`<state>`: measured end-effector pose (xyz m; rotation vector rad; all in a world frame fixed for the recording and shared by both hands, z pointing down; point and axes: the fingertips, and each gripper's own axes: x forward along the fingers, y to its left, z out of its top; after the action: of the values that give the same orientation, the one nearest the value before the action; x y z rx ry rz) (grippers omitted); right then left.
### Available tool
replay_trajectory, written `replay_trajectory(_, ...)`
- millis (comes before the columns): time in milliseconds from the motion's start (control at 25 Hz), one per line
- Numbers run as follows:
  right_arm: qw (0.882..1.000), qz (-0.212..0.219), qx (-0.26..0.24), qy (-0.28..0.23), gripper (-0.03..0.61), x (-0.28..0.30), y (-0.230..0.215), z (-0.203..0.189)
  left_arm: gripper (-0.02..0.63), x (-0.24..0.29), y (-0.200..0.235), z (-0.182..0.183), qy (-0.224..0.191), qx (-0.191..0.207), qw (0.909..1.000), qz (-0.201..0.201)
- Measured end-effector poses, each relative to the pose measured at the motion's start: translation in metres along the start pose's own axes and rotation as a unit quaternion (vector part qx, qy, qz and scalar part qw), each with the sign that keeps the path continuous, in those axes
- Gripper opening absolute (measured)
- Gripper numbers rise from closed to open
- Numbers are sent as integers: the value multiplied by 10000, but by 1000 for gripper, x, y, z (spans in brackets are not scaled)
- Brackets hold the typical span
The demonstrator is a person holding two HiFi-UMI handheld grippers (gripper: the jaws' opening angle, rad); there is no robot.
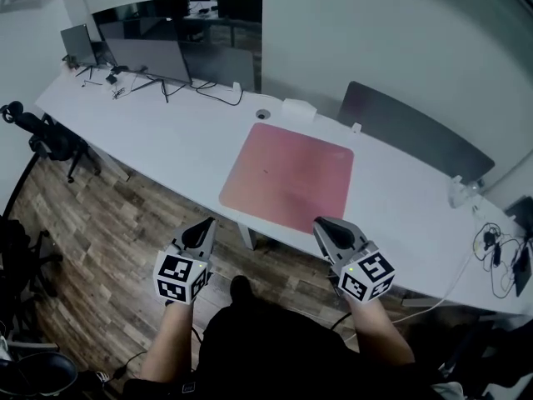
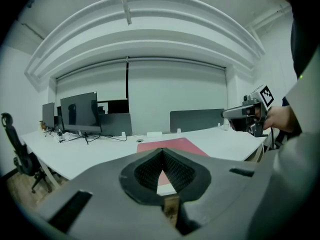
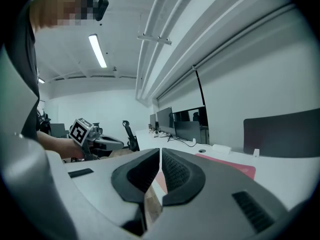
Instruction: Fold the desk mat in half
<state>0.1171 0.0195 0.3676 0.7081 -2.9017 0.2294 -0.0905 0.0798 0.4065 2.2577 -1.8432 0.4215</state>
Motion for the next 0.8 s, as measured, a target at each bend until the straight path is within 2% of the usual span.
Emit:
replay_trajectory(160,9997,82,-32,242,15,50,6,-6,5,31,33,5,67,101,9995,-275)
replay_trajectory(440,9968,-373,112,699,18,97,11,-26,5,71,72,-8,219,100,9957,-890)
replay_trajectory(640,9930,-767,8,894,35,114,4,-34,5,99,81,-13,295,225,9896,-1390)
replay_trajectory(800,9877,-938,-8,1254,53,120,1,-58,5,112,78,-19,455,345,9844,-1664)
